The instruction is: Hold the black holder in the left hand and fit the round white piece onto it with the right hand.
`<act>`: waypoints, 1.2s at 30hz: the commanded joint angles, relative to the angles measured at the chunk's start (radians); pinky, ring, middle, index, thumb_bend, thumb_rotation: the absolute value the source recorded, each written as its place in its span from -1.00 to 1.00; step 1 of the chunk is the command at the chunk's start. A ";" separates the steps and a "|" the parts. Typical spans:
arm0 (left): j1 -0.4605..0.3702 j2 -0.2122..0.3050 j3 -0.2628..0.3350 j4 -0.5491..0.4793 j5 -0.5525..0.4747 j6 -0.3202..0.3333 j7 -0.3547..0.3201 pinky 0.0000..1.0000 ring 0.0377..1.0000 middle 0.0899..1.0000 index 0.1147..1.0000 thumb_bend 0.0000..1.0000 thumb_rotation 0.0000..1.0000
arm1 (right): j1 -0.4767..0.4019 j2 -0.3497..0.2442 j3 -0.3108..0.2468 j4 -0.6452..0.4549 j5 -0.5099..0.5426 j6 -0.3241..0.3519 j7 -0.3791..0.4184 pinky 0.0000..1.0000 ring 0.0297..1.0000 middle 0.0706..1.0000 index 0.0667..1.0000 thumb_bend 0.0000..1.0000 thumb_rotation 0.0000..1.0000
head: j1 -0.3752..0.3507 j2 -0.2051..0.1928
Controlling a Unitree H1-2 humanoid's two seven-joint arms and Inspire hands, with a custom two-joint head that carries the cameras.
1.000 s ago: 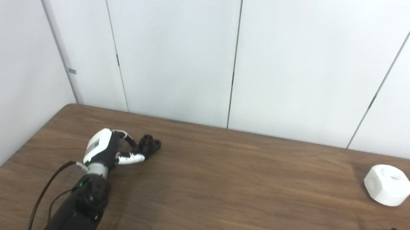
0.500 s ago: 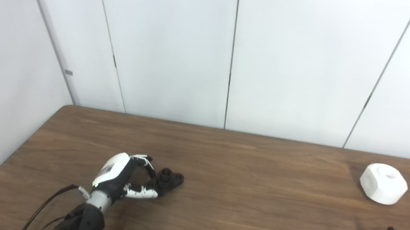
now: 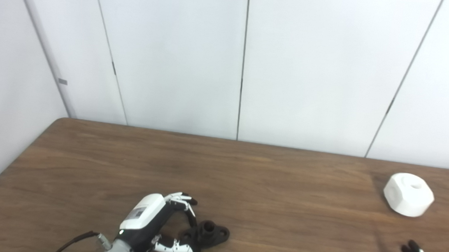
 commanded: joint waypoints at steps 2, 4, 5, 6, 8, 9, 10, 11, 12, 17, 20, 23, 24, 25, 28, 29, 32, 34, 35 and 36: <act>0.000 -0.003 -0.040 -0.004 0.023 -0.054 -0.028 0.53 0.76 0.57 -0.16 0.03 -0.90 | -0.012 0.005 0.005 -0.032 0.002 -0.035 0.005 0.96 0.92 0.89 0.90 0.20 0.70 | -0.009 0.009; 0.004 -0.011 -0.059 -0.009 0.040 -0.065 -0.033 0.57 0.75 0.56 -0.16 0.04 -0.90 | -0.008 0.012 0.010 -0.050 0.000 -0.016 0.002 0.93 0.93 0.90 0.91 0.17 0.68 | -0.022 0.018; 0.006 -0.013 -0.067 -0.011 0.050 -0.070 -0.035 0.65 0.75 0.56 -0.16 0.04 -0.90 | -0.007 0.015 0.013 -0.056 -0.003 -0.012 0.001 0.95 0.94 0.91 0.91 0.14 0.69 | -0.032 0.025; 0.008 -0.016 -0.076 -0.018 0.059 -0.069 -0.042 0.67 0.75 0.55 -0.16 0.04 -0.90 | -0.006 0.018 0.015 -0.063 -0.011 -0.006 -0.003 0.95 0.94 0.91 0.91 0.13 0.69 | -0.041 0.031; 0.011 -0.018 -0.097 -0.031 0.073 -0.066 -0.060 0.77 0.76 0.56 -0.16 0.04 -0.90 | -0.007 0.025 0.020 -0.075 -0.021 0.006 -0.008 0.99 0.94 0.90 0.91 0.13 0.71 | -0.056 0.041; 0.012 -0.020 -0.107 -0.036 0.078 -0.067 -0.068 0.80 0.76 0.56 -0.16 0.04 -0.90 | -0.008 0.028 0.022 -0.081 -0.019 0.014 -0.009 0.99 0.94 0.90 0.92 0.14 0.71 | -0.065 0.047; 0.012 -0.022 -0.117 -0.039 0.082 -0.070 -0.073 0.84 0.77 0.55 -0.16 0.03 -0.90 | -0.009 0.031 0.024 -0.087 -0.018 0.022 -0.010 1.00 0.94 0.91 0.92 0.15 0.70 | -0.070 0.051; 0.011 -0.024 -0.125 -0.042 0.087 -0.074 -0.079 0.86 0.77 0.55 -0.16 0.03 -0.90 | -0.009 0.032 0.026 -0.092 -0.022 0.030 -0.011 1.00 0.95 0.91 0.92 0.16 0.70 | -0.079 0.056; 0.010 -0.026 -0.134 -0.044 0.092 -0.082 -0.084 0.87 0.77 0.55 -0.16 0.03 -0.90 | -0.009 0.034 0.029 -0.099 -0.027 0.038 -0.013 1.00 0.95 0.91 0.92 0.18 0.71 | -0.089 0.062; -0.006 -0.036 -0.179 -0.040 0.180 -0.124 -0.075 0.81 0.74 0.53 -0.16 0.03 -0.90 | -0.012 0.040 0.041 -0.128 -0.027 0.070 -0.016 1.00 0.97 0.93 0.94 0.21 0.74 | -0.113 0.089; -0.016 -0.045 -0.195 -0.043 0.197 -0.131 -0.089 0.83 0.73 0.51 -0.16 0.04 -0.91 | -0.012 0.044 0.046 -0.145 -0.031 0.085 -0.020 1.00 0.97 0.92 0.94 0.20 0.74 | -0.127 0.101; -0.026 -0.049 -0.205 -0.041 0.207 -0.138 -0.095 0.83 0.72 0.51 -0.16 0.04 -0.91 | -0.011 0.047 0.051 -0.159 -0.034 0.103 -0.024 1.00 0.98 0.92 0.94 0.20 0.74 | -0.132 0.107; -0.029 -0.054 -0.208 -0.040 0.209 -0.139 -0.097 0.83 0.72 0.51 -0.16 0.04 -0.91 | -0.011 0.049 0.052 -0.163 -0.036 0.108 -0.026 1.00 0.97 0.92 0.94 0.20 0.74 | -0.133 0.109; -0.031 -0.056 -0.210 -0.039 0.210 -0.140 -0.098 0.83 0.72 0.51 -0.16 0.04 -0.91 | -0.011 0.050 0.053 -0.166 -0.038 0.112 -0.027 1.00 0.97 0.92 0.94 0.19 0.74 | -0.135 0.110; -0.038 -0.062 -0.216 -0.030 0.207 -0.160 -0.091 0.81 0.70 0.50 -0.16 0.04 -0.91 | -0.011 0.051 0.055 -0.173 -0.035 0.120 -0.031 1.00 0.96 0.91 0.94 0.19 0.74 | -0.135 0.111; -0.041 -0.064 -0.218 -0.027 0.207 -0.165 -0.090 0.81 0.70 0.50 -0.16 0.04 -0.91 | -0.012 0.051 0.056 -0.174 -0.032 0.122 -0.031 1.00 0.96 0.91 0.93 0.18 0.73 | -0.136 0.111; -0.045 -0.071 -0.221 -0.021 0.210 -0.170 -0.092 0.80 0.70 0.50 -0.16 0.03 -0.90 | -0.013 0.050 0.055 -0.173 -0.030 0.124 -0.033 1.00 0.97 0.92 0.95 0.17 0.73 | -0.139 0.111; -0.047 -0.077 -0.219 -0.015 0.210 -0.176 -0.089 0.80 0.71 0.50 -0.16 0.03 -0.90 | -0.016 0.050 0.055 -0.173 -0.034 0.123 -0.037 1.00 0.97 0.92 0.94 0.17 0.72 | -0.139 0.111; -0.047 -0.079 -0.218 -0.012 0.209 -0.180 -0.087 0.79 0.71 0.50 -0.16 0.03 -0.90 | -0.017 0.050 0.055 -0.171 -0.035 0.122 -0.038 1.00 0.96 0.91 0.94 0.17 0.72 | -0.142 0.108; -0.047 -0.080 -0.216 -0.010 0.207 -0.180 -0.089 0.79 0.71 0.50 -0.16 0.03 -0.90 | -0.023 0.049 0.054 -0.173 -0.036 0.127 -0.040 1.00 0.96 0.92 0.95 0.17 0.71 | -0.143 0.108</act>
